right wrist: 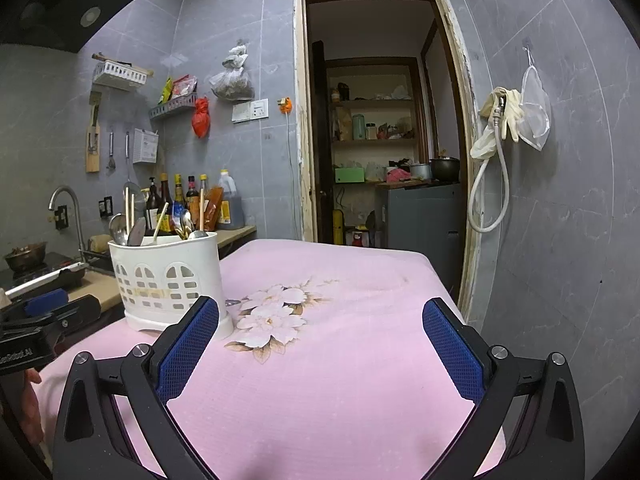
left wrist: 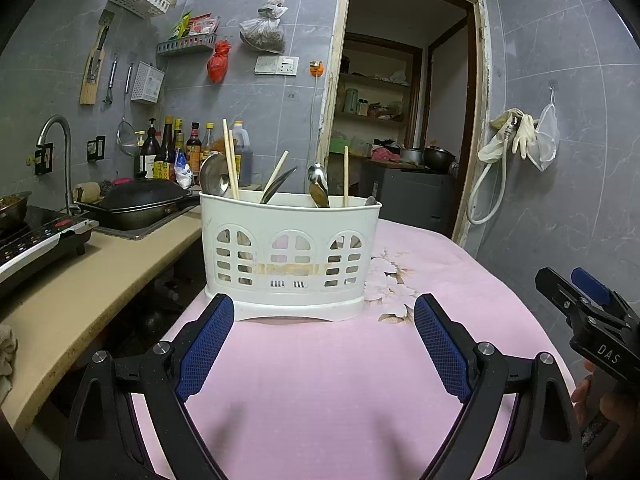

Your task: Organize utensils

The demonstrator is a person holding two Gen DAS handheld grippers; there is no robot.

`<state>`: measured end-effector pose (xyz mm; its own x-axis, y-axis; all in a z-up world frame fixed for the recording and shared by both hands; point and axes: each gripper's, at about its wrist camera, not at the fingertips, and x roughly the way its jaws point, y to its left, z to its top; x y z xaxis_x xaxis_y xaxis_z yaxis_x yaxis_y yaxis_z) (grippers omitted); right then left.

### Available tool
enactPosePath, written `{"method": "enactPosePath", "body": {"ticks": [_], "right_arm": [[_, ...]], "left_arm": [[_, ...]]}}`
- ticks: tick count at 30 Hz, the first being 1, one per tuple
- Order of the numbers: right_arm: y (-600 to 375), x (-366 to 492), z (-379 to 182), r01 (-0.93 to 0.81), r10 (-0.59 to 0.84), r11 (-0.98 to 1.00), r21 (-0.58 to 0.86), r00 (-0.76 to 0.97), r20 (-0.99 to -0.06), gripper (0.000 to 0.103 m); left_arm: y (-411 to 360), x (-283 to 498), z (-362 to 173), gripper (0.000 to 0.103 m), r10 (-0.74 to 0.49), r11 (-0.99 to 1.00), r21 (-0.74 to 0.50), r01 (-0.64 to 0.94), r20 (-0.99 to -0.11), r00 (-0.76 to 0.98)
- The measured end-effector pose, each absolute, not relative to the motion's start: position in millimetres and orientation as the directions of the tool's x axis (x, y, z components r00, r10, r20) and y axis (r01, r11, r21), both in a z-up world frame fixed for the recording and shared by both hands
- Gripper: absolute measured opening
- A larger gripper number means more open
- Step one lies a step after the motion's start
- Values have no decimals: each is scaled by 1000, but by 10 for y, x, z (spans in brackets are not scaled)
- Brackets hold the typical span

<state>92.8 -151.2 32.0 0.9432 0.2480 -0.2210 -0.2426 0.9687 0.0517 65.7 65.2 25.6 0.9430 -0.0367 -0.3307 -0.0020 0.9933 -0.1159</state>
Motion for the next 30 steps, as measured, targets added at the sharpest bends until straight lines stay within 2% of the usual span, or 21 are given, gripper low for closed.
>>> {"method": "enactPosePath", "body": {"ticks": [30], "right_arm": [[-1512, 928, 323, -243, 248, 969, 52, 943, -221, 103]], "left_arm": [[650, 645, 237, 88, -41, 992, -123, 0, -332, 942]]}}
